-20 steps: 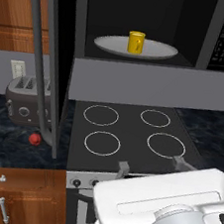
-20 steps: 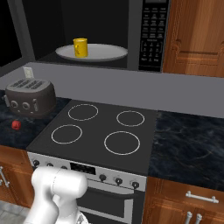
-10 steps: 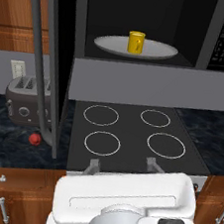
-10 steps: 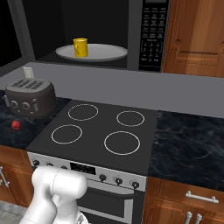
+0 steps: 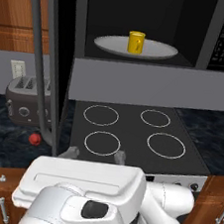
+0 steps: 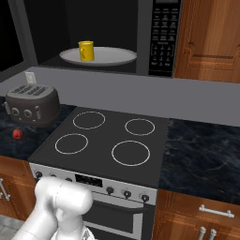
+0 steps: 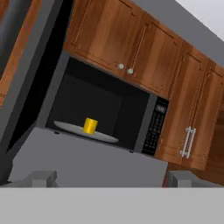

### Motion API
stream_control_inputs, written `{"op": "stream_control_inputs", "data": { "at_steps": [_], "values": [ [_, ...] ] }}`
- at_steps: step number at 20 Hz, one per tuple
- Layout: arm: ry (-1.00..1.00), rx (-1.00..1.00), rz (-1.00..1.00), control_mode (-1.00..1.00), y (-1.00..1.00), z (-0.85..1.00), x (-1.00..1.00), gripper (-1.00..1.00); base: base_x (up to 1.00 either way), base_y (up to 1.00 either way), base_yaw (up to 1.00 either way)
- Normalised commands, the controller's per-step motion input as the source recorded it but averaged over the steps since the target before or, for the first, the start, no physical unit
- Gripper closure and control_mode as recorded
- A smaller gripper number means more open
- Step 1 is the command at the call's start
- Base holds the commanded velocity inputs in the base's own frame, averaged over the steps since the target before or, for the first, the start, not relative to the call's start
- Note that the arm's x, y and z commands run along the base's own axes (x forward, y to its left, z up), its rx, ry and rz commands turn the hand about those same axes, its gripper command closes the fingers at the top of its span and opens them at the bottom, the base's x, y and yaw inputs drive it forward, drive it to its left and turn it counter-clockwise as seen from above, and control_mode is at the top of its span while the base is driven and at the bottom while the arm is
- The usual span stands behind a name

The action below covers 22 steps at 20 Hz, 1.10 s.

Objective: Pick the mug from the counter and place it inside the microwave. Then close the microwave.

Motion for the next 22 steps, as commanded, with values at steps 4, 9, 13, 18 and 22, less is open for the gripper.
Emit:
{"op": "stream_control_inputs", "data": {
  "at_steps": [4,9,13,18,22],
  "values": [
    [0.0,-0.03,-0.23,-1.0,0.5,-0.2,0.28,-1.0,0.0,0.0,0.0],
    [0.0,-0.03,-0.24,-1.0,0.46,-0.32,0.27,-1.0,0.0,0.0,0.0],
    [0.01,-0.05,-0.23,-1.0,0.42,-0.16,0.39,-1.0,0.0,0.0,0.0],
    [-0.01,-0.02,-0.13,-1.0,0.38,-0.02,0.18,-1.0,0.0,0.0,0.0],
    [-0.05,0.0,0.0,-1.0,0.28,0.0,-0.19,-1.0,0.0,0.0,0.0]
  ]
}}
